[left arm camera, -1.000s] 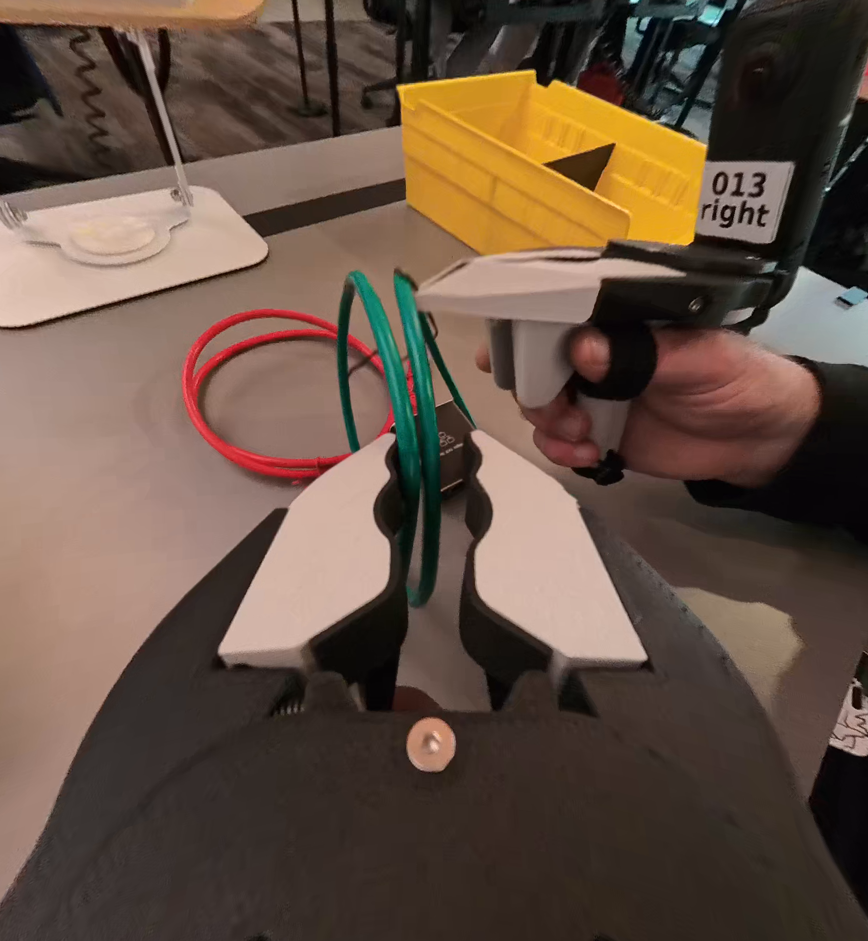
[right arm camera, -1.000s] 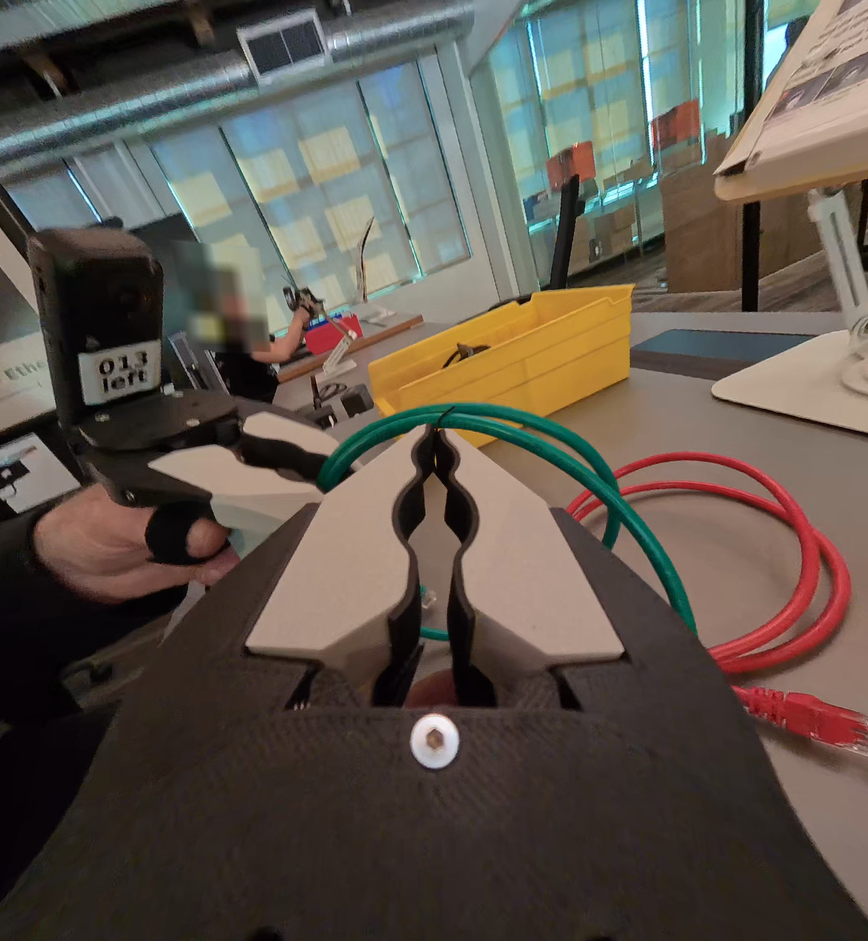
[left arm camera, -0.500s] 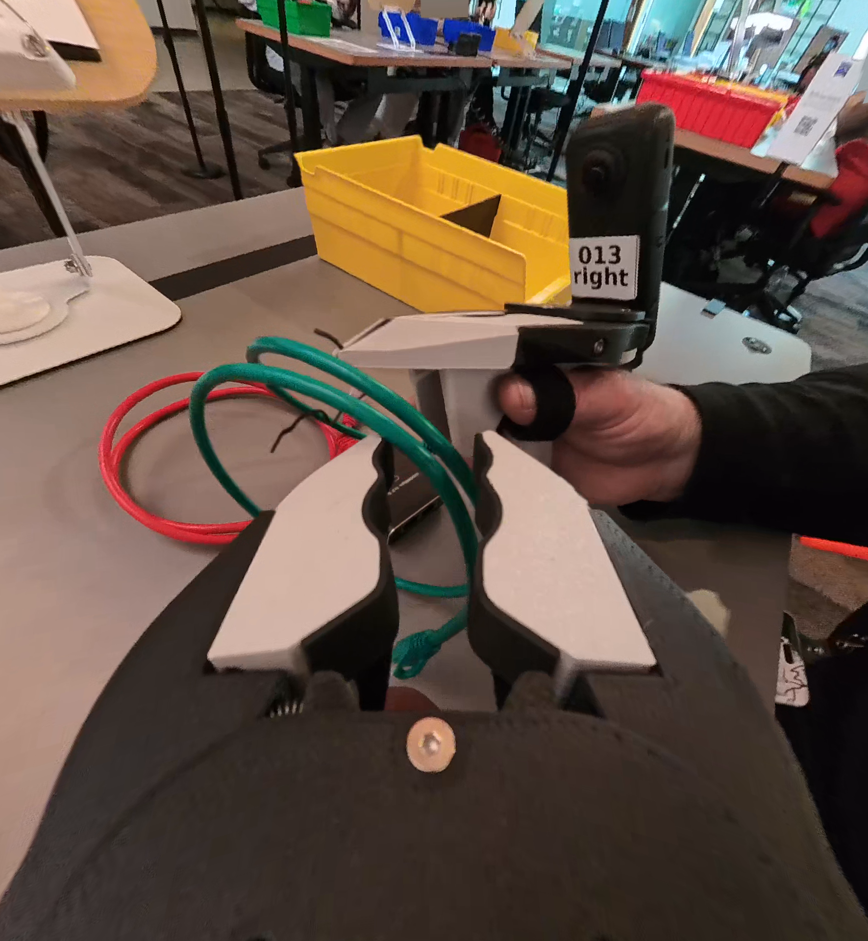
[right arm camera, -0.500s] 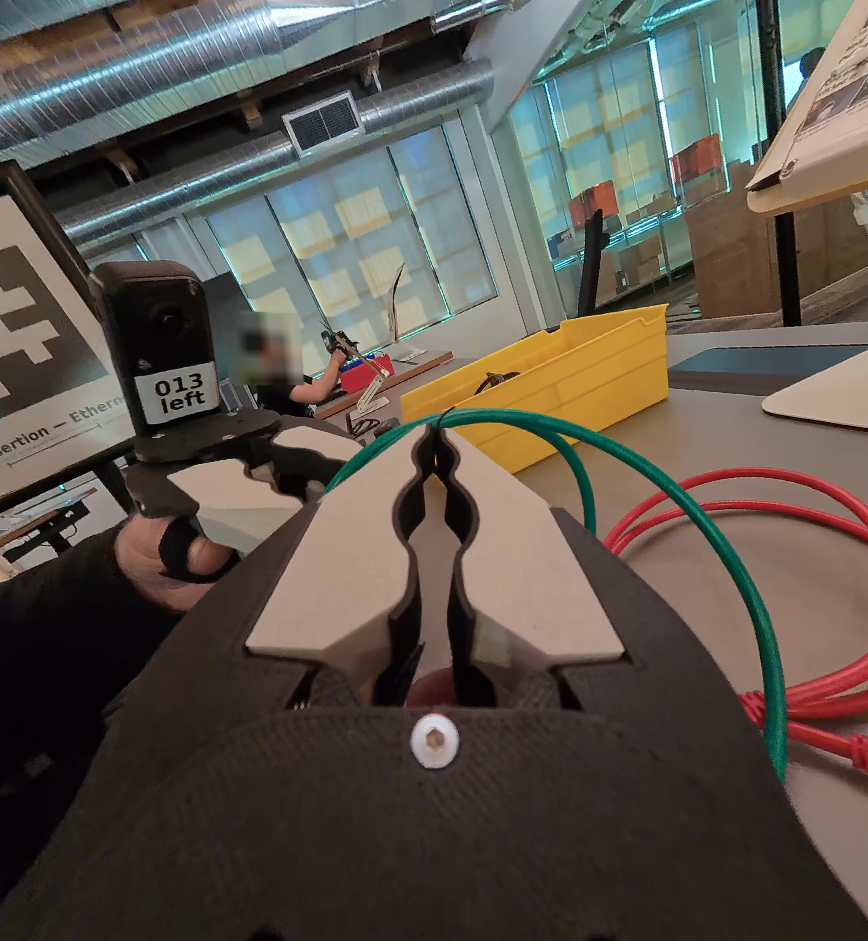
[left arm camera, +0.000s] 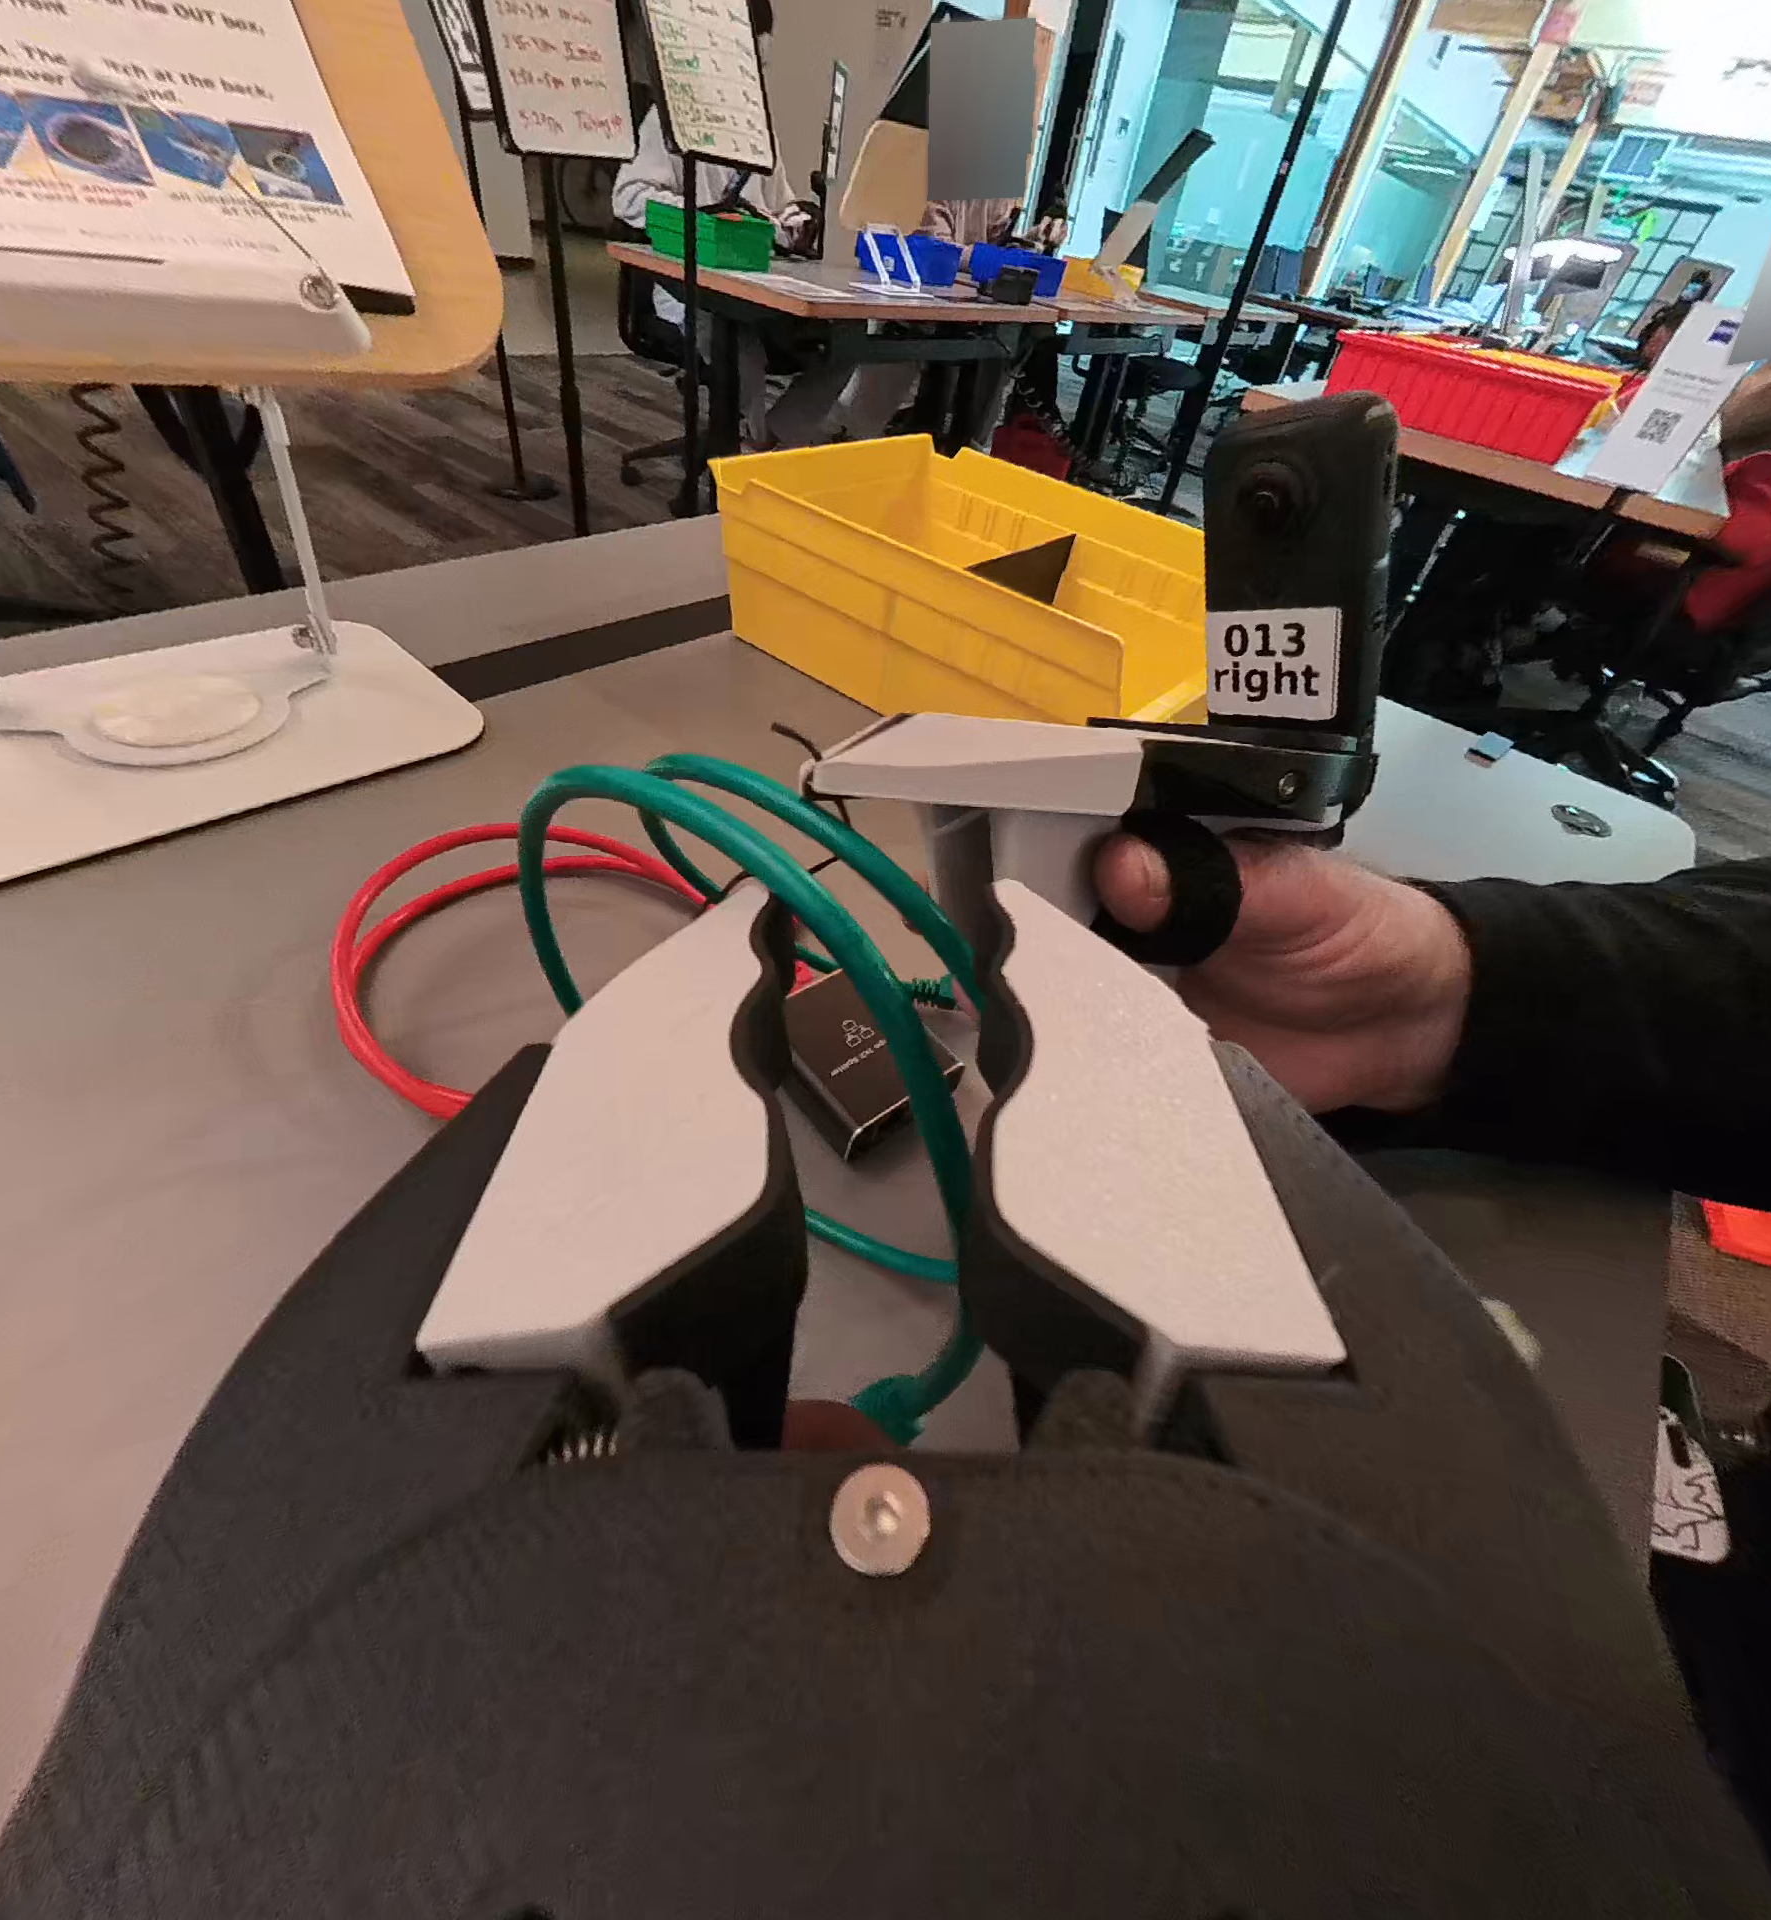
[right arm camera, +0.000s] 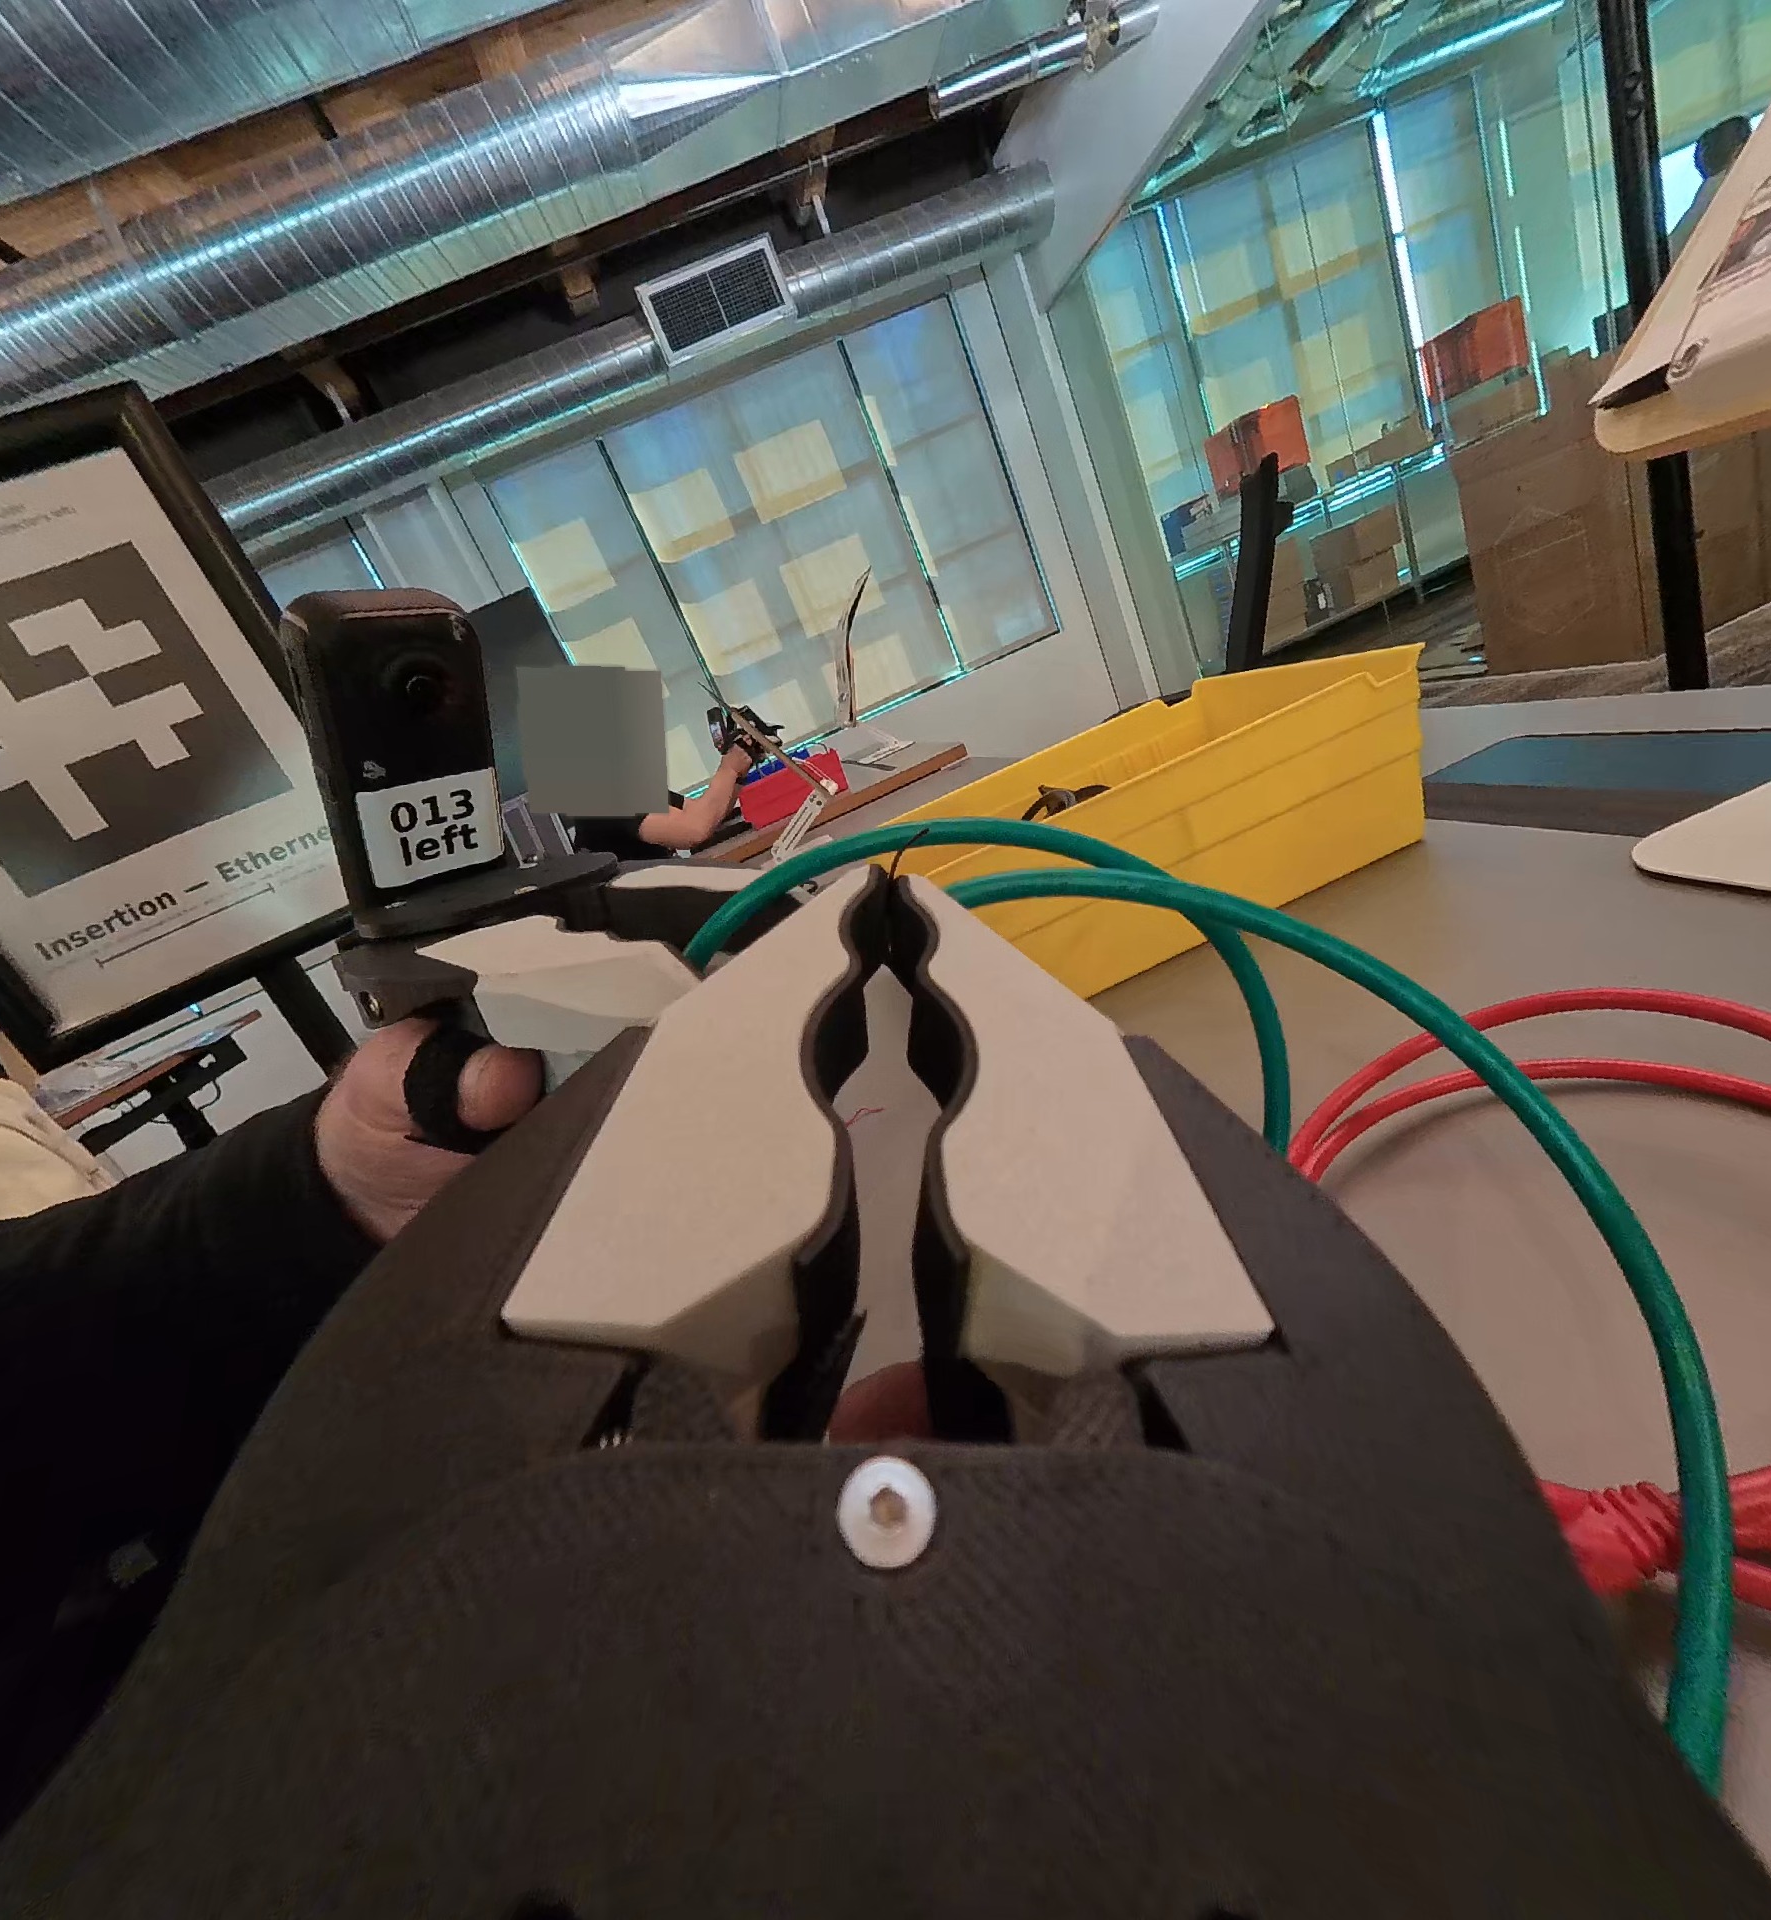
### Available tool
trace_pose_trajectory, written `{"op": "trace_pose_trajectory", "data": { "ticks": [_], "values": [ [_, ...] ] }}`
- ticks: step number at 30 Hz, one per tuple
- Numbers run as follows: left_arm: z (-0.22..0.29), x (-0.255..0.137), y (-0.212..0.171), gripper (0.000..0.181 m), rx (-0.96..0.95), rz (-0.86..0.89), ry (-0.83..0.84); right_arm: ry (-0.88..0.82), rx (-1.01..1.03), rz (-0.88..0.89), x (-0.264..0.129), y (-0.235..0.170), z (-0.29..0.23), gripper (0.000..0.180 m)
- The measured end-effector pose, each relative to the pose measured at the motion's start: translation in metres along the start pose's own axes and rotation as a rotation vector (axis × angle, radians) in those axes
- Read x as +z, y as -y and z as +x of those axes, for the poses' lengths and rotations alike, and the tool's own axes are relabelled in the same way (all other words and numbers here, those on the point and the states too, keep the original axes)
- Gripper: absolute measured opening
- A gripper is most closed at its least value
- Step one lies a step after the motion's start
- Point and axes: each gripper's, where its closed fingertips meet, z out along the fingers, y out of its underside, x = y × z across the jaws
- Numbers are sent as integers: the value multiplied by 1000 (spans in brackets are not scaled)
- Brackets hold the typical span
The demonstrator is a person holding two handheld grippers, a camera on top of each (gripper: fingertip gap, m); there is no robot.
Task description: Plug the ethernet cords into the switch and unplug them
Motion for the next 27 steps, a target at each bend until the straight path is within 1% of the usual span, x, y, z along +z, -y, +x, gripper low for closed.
{"op": "trace_pose_trajectory", "data": {
  "ticks": [5,8,10,13,14,16,18,22,27],
  "values": [
    [-4,-4,-1,35,82,-48,50,2,-6,6,1,2,-1,0],
    [-2,-2,-6,37,166,-114,78,1,-2,4,2,1,-1,0],
    [-3,-2,-8,38,186,-145,101,-2,-6,2,2,0,-1,0],
    [2,-2,-9,35,193,-160,84,-5,-4,4,2,0,0,0],
    [3,-1,-12,35,225,-187,84,-4,-2,5,2,0,0,0],
    [6,1,-19,39,323,-263,100,2,3,10,2,-1,-1,0],
    [11,5,-25,46,367,-311,91,12,10,13,2,-1,-3,0],
    [11,9,-24,54,377,-327,90,24,27,22,3,-1,-3,0],
    [6,7,-16,54,324,-292,96,39,52,45,3,1,-4,0]
  ]
}}
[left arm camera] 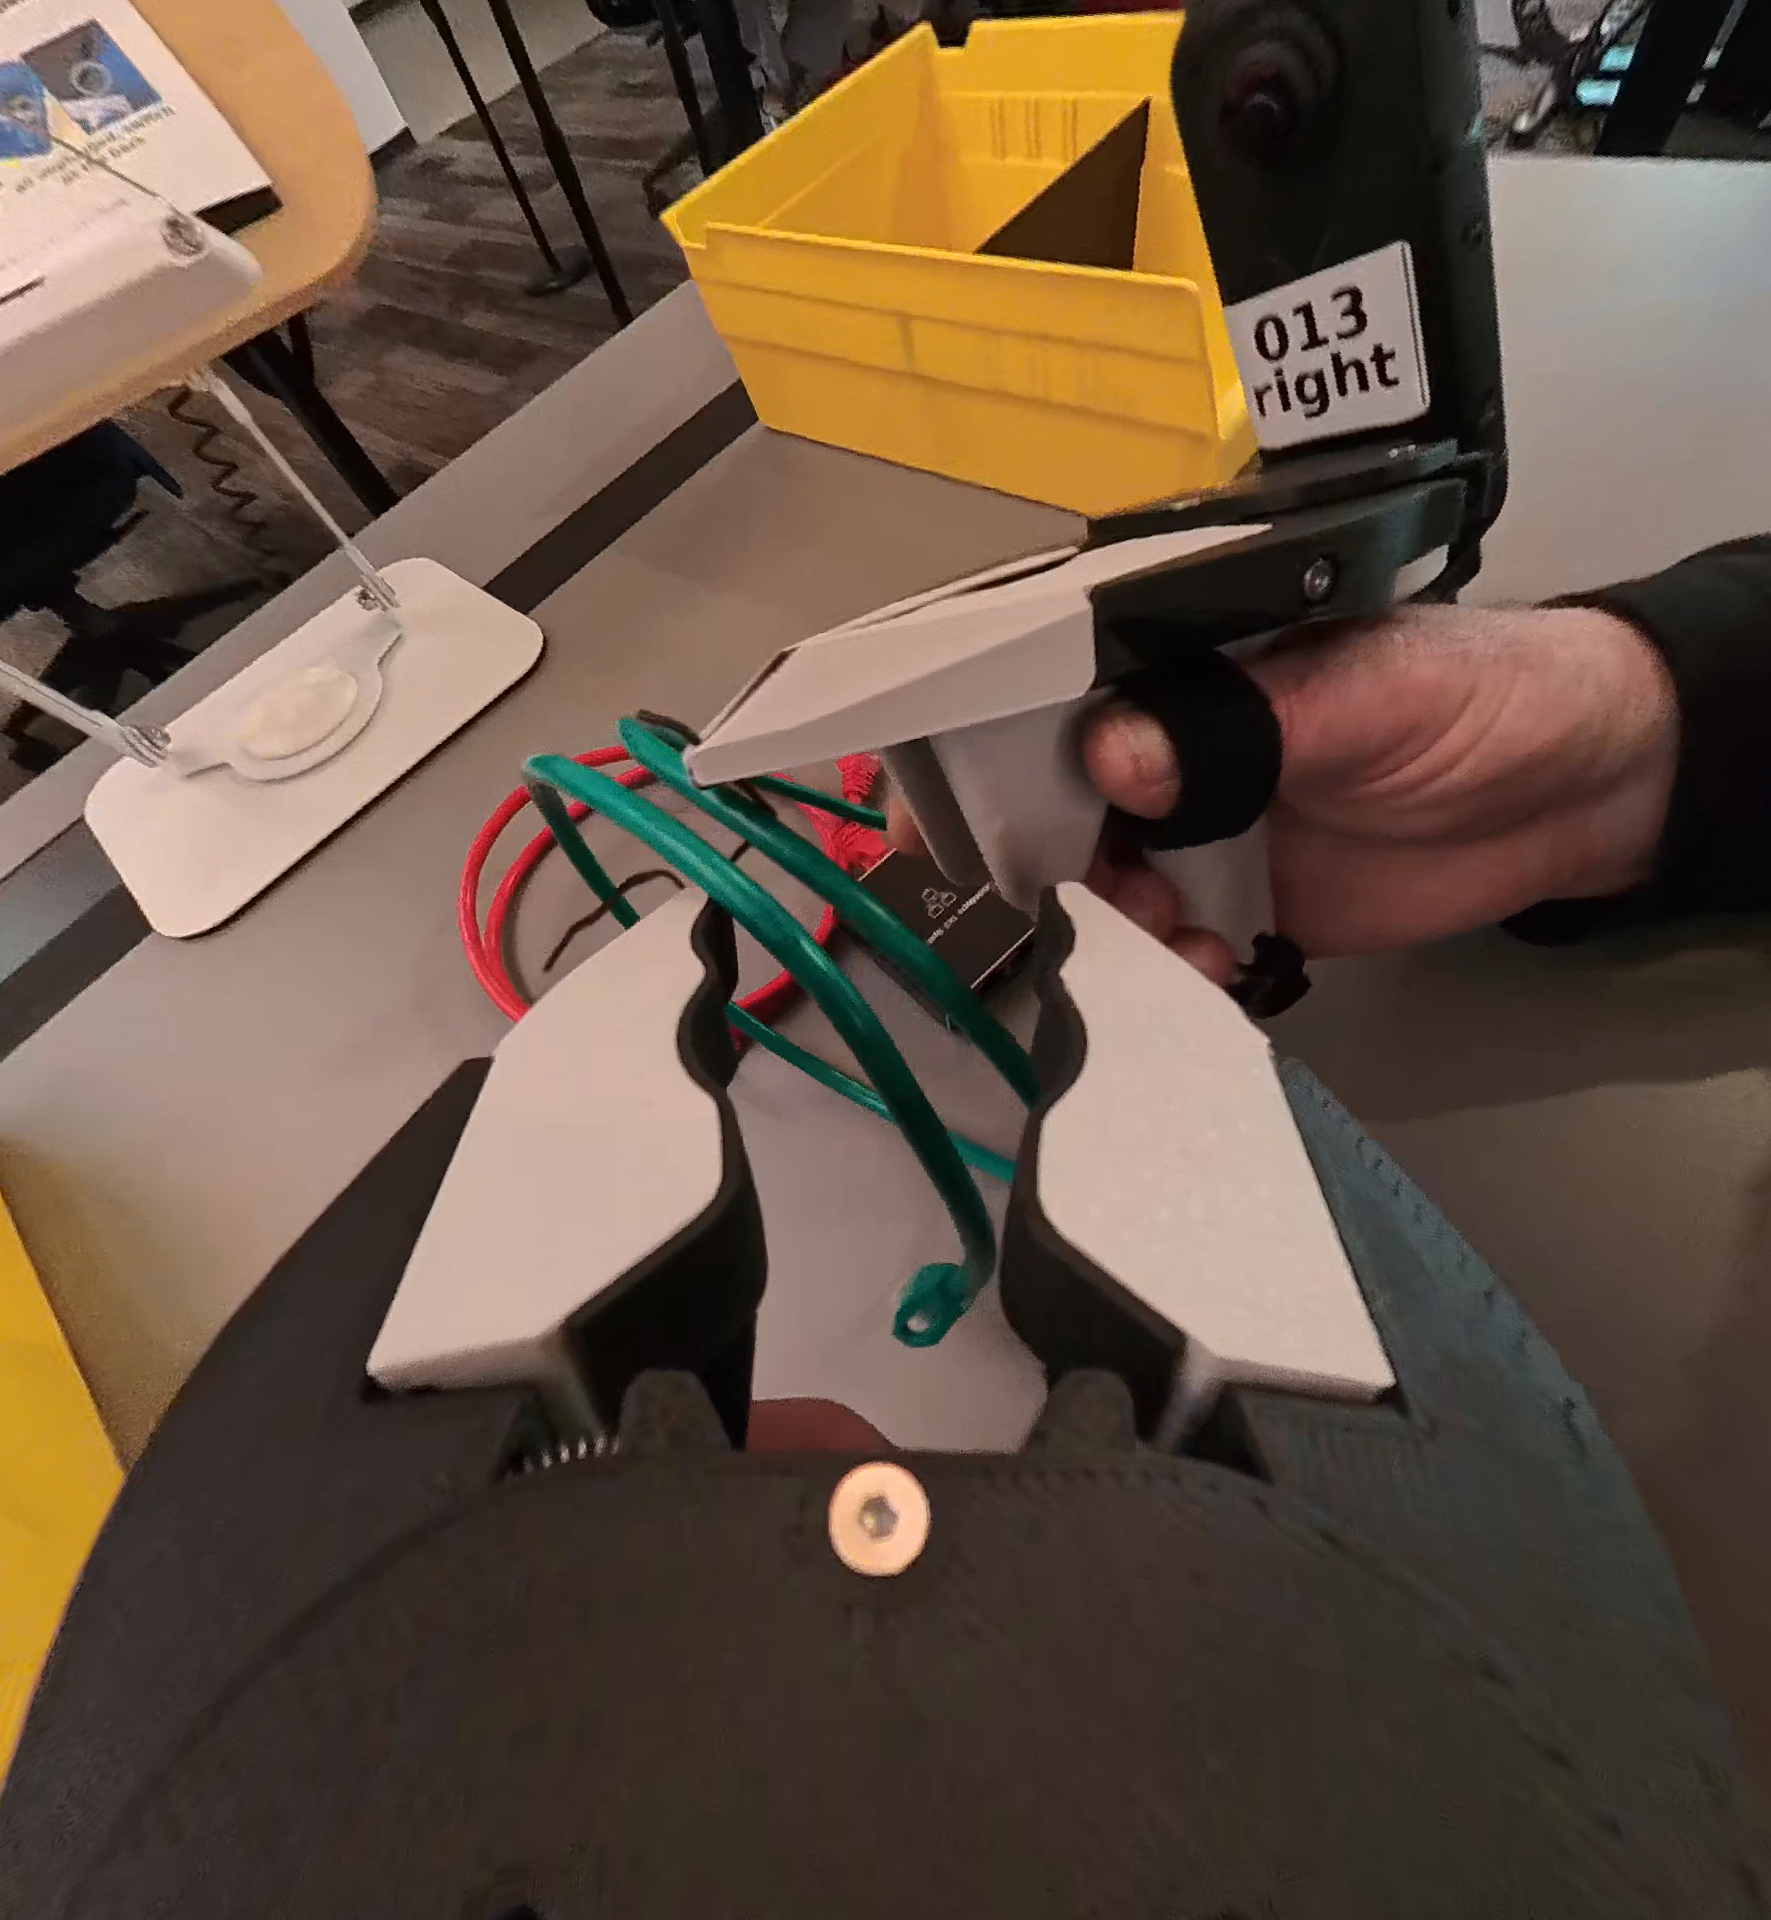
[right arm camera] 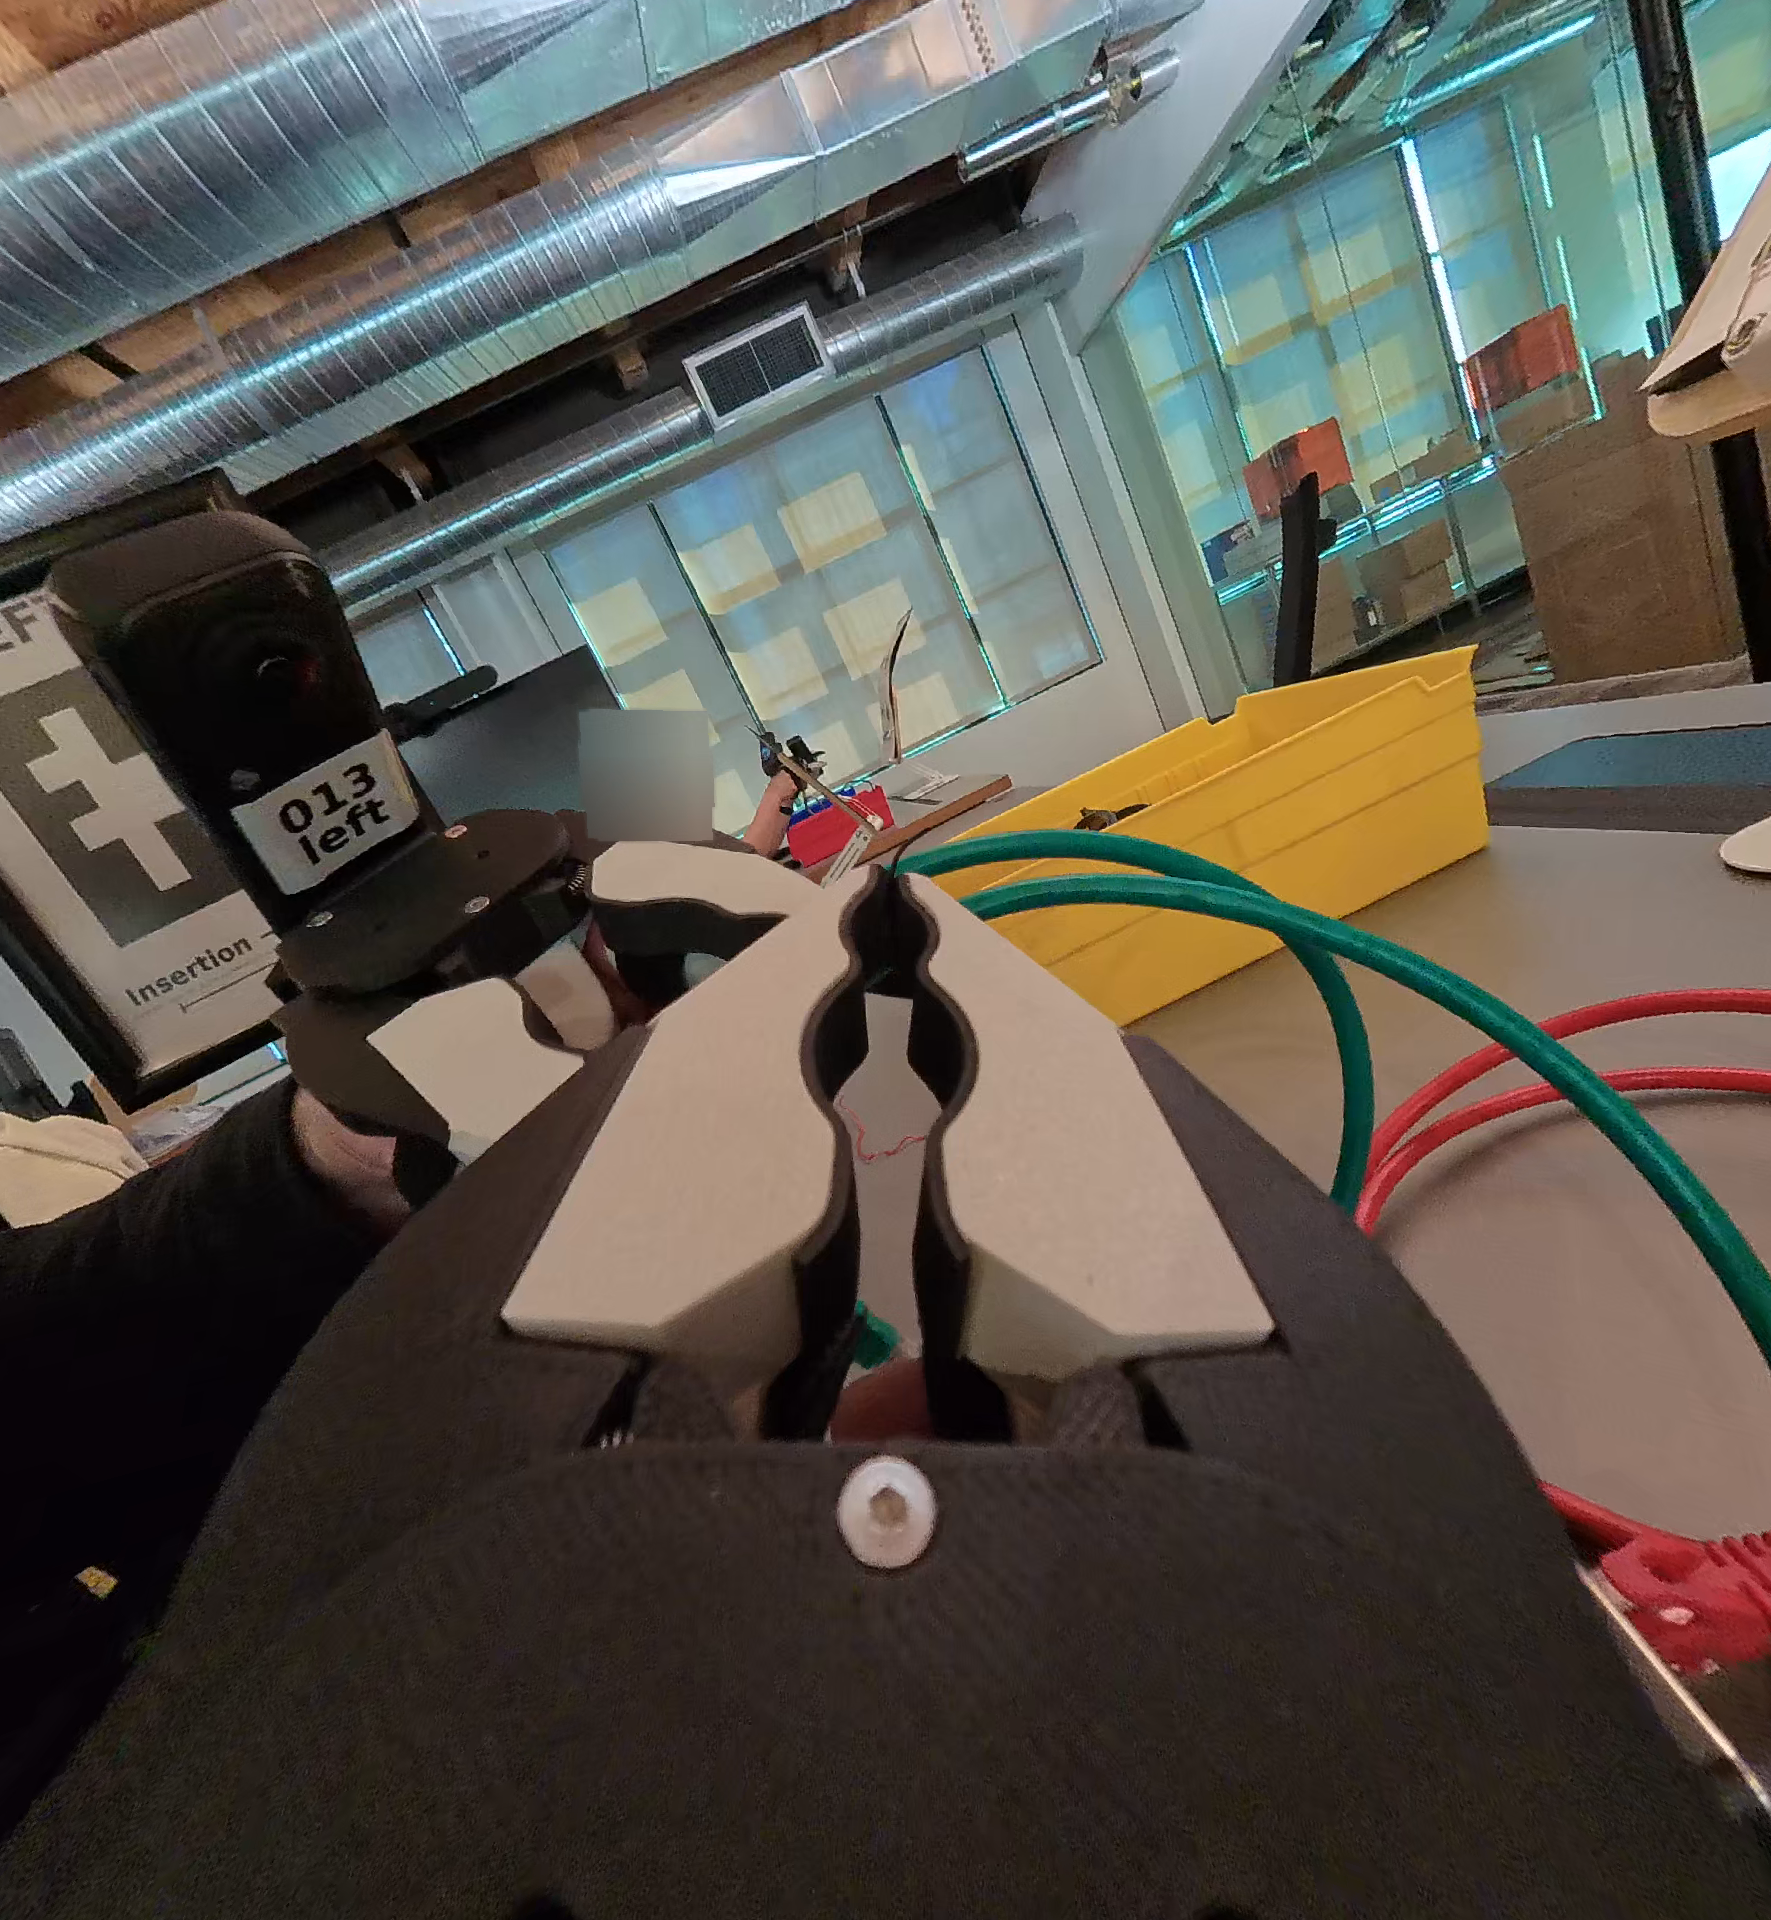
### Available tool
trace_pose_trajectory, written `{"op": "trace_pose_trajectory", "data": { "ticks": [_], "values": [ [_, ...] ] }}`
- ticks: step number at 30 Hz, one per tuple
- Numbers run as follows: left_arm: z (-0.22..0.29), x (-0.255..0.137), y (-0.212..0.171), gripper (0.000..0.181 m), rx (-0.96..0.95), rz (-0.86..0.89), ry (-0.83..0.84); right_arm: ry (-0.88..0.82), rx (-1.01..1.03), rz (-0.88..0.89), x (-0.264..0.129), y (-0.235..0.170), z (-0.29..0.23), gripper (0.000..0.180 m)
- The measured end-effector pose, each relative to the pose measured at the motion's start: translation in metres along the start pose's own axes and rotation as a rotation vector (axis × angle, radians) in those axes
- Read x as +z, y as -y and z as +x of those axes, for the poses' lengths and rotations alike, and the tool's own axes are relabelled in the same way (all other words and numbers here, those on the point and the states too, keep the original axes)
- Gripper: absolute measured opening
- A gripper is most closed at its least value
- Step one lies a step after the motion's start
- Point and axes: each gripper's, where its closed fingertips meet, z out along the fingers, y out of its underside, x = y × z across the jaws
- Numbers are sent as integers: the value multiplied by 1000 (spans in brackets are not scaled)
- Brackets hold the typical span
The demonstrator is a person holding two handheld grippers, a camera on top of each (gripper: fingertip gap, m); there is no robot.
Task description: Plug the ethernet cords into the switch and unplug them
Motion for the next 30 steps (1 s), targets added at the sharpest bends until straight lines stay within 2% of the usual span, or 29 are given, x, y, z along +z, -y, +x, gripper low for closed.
{"op": "trace_pose_trajectory", "data": {
  "ticks": [8,18,30],
  "values": [
    [0,2,4,67,-12,39,16,12,1,14,2,0,-2,0],
    [-2,4,6,65,97,35,86,-2,-40,-3,1,4,0,0],
    [-4,-3,5,71,34,57,67,6,-14,-3,1,1,1,0]
  ]
}}
